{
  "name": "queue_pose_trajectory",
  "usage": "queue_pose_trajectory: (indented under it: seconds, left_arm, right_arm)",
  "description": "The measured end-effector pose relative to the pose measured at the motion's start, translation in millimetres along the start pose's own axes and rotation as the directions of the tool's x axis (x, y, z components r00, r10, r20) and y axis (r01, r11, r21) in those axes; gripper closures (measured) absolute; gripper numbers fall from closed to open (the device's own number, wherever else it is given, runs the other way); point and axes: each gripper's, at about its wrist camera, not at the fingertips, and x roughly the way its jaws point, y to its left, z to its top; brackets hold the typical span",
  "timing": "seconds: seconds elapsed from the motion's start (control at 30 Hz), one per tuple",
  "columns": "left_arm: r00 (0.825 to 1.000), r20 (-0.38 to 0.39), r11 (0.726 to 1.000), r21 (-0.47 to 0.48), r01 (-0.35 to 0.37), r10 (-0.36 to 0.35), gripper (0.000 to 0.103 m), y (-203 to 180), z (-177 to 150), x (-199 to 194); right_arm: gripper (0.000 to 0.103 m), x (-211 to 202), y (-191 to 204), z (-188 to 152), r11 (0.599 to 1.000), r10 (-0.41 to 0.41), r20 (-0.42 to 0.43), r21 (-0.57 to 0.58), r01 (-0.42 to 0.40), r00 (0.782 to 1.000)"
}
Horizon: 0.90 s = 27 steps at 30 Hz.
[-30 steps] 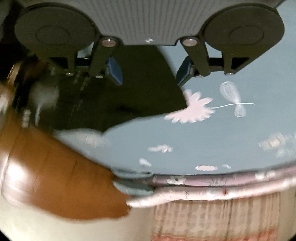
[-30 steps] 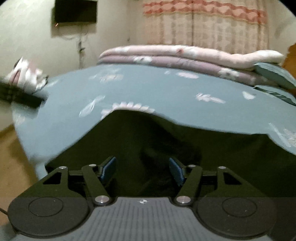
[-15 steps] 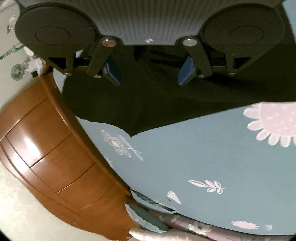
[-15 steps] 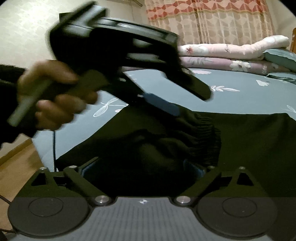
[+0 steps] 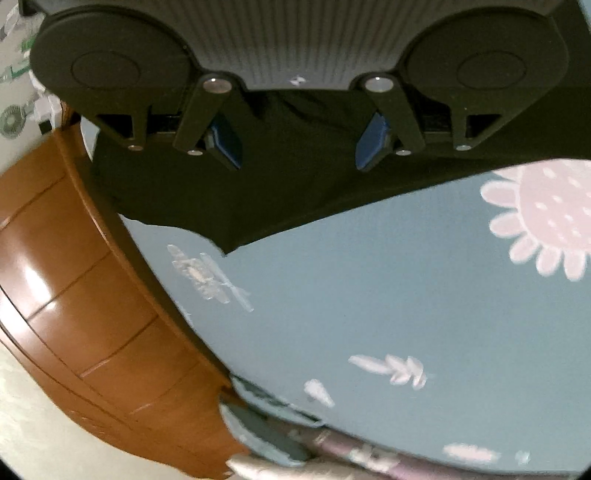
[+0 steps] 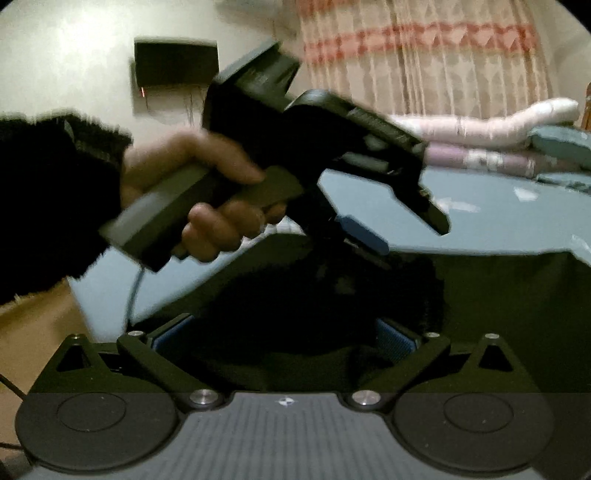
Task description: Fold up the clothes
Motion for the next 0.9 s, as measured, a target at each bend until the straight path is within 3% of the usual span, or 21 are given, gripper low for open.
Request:
queue_pose_trajectory:
  seconds: [0.07,0.2,0.53,0.73,0.9]
  left_arm:
    - [1.000,0.005,1.000,0.005,0.007,-0.007,0.033,-4.6,-2.4,-15.3]
    - [1.000,-0.009,1.000,-0.006,0.010,-0.010,0.031,-7.9,-9.3,-27.3]
    - [0.995,-0.044,0.996,-0.017,-0.089,0.088,0.031,10.4,-6.1,24.8]
    - [0.998,0.020,0.998,0.003,-0.063,0.062,0.031,-4.0,-1.4,-13.4]
    - [0.998,0.019,0.998,-0.032,-0.051,0.052,0.030,-0.7,-7.1,-33.8]
  right_arm:
    - [0.000,-7.9,3.0,3.6,0.999,-0.028,0.034,-0.020,0.029,0.999]
    - [0.000,-10.7,-1.1,6.5,0.998,-0.058,0.009,-0.009,0.058,0.998]
    - [0.000,-10.9,-20.0,9.7,0.993,-0.087,-0.030,0.075,0.089,0.996]
    - [0.000,-14.4,-27.2,11.7,0.988,-0.085,-0.010,0.130,0.086,0.996]
    - [0.000,-11.0,-34.1,11.5,0.983,-0.093,-0.027,0.156,0.096,0.995]
